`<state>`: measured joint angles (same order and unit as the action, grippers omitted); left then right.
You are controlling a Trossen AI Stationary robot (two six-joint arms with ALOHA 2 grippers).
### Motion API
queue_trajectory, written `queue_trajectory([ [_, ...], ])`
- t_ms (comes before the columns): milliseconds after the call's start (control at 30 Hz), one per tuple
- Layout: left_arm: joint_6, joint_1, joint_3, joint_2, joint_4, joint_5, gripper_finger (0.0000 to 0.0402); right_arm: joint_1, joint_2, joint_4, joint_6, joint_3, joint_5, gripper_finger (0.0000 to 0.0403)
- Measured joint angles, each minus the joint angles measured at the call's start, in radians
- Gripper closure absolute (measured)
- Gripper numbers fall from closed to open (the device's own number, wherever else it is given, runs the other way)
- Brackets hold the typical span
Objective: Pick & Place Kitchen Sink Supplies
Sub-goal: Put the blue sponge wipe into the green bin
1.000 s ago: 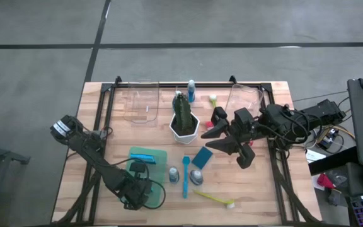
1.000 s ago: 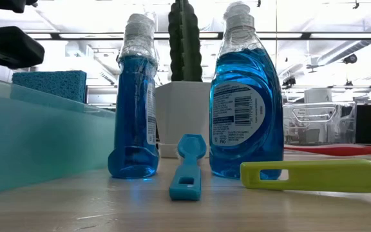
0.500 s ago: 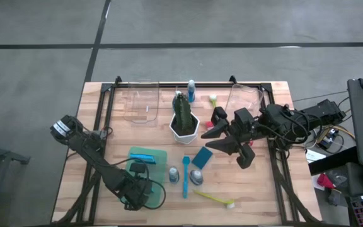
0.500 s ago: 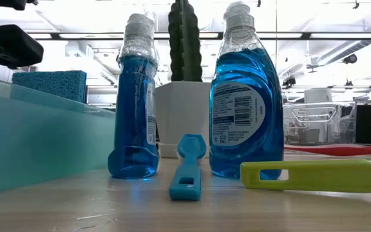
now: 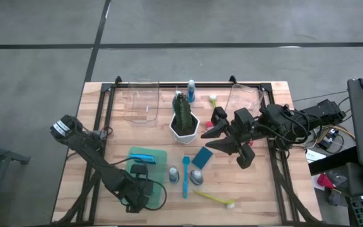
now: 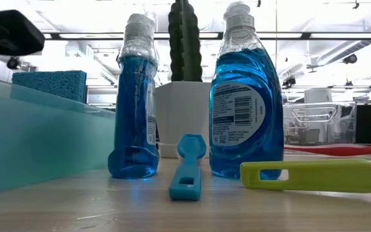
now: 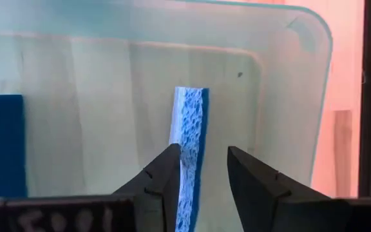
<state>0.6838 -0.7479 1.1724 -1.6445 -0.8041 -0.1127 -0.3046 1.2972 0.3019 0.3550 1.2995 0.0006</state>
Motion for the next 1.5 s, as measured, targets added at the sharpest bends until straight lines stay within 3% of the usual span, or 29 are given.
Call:
queue_trajectory([
  [600, 0.125, 0.001, 0.027, 0.069, -0.077, -0.008, 0.0280, 0.000, -0.001, -0.021, 0.000, 0.000, -0.002, 0.0280],
  [933, 0.270, 0.022, 0.034, 0.198, -0.078, -0.025, 0.0280, 0.000, -0.008, -0.178, 0.036, 0.000, -0.001, 0.0274],
  [1067, 0.336, 0.034, 0.036, 0.272, -0.058, -0.099, 0.0280, 0.000, -0.011, -0.300, 0.066, 0.000, -0.001, 0.0283],
  [1233, 0.368, 0.037, 0.037, 0.361, 0.011, -0.271, 0.0280, 0.000, -0.011, -0.460, 0.136, 0.000, -0.001, 0.0293],
  [1500, 0.287, 0.041, 0.037, 0.470, 0.315, -0.528, 0.0280, -0.003, -0.011, -0.643, 0.229, 0.000, -0.004, 0.0303],
])
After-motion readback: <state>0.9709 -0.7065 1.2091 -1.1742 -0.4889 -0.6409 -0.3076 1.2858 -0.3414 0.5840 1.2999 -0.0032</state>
